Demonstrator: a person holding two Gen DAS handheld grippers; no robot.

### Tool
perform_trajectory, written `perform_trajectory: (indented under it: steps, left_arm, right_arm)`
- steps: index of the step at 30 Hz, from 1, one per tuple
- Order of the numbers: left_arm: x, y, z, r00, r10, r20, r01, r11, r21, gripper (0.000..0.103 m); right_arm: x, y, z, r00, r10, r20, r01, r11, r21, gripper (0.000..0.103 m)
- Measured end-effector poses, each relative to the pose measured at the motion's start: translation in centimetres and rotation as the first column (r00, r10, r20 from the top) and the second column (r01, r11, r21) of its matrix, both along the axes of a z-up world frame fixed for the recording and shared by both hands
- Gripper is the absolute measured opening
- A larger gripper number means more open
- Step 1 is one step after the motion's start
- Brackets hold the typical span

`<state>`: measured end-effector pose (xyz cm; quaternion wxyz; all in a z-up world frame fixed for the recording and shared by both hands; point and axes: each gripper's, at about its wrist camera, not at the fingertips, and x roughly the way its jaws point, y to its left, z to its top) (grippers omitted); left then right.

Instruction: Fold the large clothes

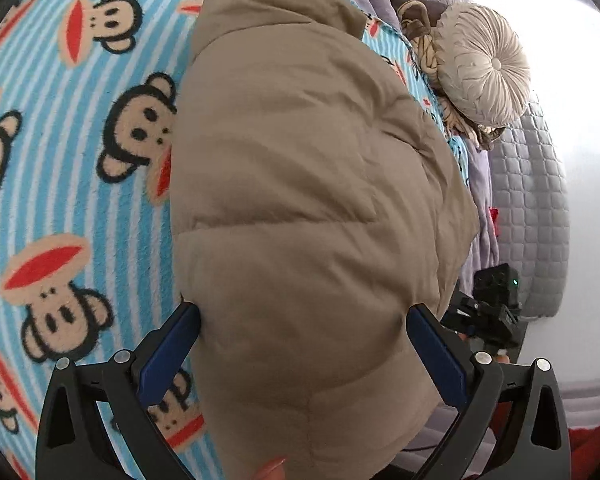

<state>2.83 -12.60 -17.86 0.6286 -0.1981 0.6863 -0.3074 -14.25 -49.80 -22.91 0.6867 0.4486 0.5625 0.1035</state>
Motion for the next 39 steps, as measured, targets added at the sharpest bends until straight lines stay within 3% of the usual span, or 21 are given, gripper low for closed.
perform_trajectory:
  steps: [5, 7, 13, 17, 21, 25, 28, 33, 39]
  left_arm:
    - [0.5, -0.9, -1.6, 0.999, -0.042, -0.009, 0.042, 0.999, 0.007, 0.103]
    - [0.7, -1.2, -2.2, 0.998, -0.053, -0.015, 0.053, 0.999, 0.006, 0.103]
    - [1.0, -2.9, -4.2, 0.997, -0.064, -0.048, 0.064, 0.998, 0.009, 0.103]
    - [1.2, -3.6, -4.8, 0.996, -0.05, -0.078, 0.049, 0.999, -0.004, 0.103]
    - [0.9, -4.5, -3.8, 0.997, -0.046, -0.057, 0.046, 0.999, -0.014, 0.102]
    - [0.9, -5.3, -1.9, 0.998, -0.05, -0.023, 0.049, 0.997, -0.065, 0.091]
    - [1.4, -4.6, -0.5, 0.998, -0.055, -0.013, 0.052, 0.988, -0.145, 0.086]
    - [3.5, -3.6, 3.3, 0.995, -0.084, 0.057, 0.095, 0.971, -0.221, 0.086]
    - [9.3, 0.4, 7.6, 0.987, -0.066, 0.148, 0.099, 0.969, -0.228, 0.086]
  right_arm:
    - [2.4, 0.6, -2.8, 0.997, 0.069, -0.03, -0.066, 0.995, 0.08, 0.089]
    - [3.5, 1.2, -3.7, 0.994, 0.103, -0.036, -0.099, 0.991, 0.091, 0.103]
    - [6.0, 2.9, -5.7, 0.986, 0.156, -0.057, -0.146, 0.976, 0.159, 0.103]
    - [6.6, 3.2, -6.3, 0.987, 0.137, -0.089, -0.119, 0.976, 0.182, 0.103]
    - [6.3, 3.0, -6.2, 0.989, 0.093, -0.118, -0.071, 0.982, 0.177, 0.101]
    - [6.2, 3.8, -4.9, 0.991, 0.062, -0.114, -0.036, 0.976, 0.216, 0.075]
    - [6.0, 4.6, -3.1, 0.995, 0.039, -0.087, -0.018, 0.974, 0.225, 0.064]
    - [7.0, 7.6, 1.1, 0.999, 0.037, 0.013, -0.039, 0.976, 0.214, 0.063]
    - [11.9, 12.8, 4.9, 0.993, 0.013, 0.118, -0.043, 0.966, 0.257, 0.063]
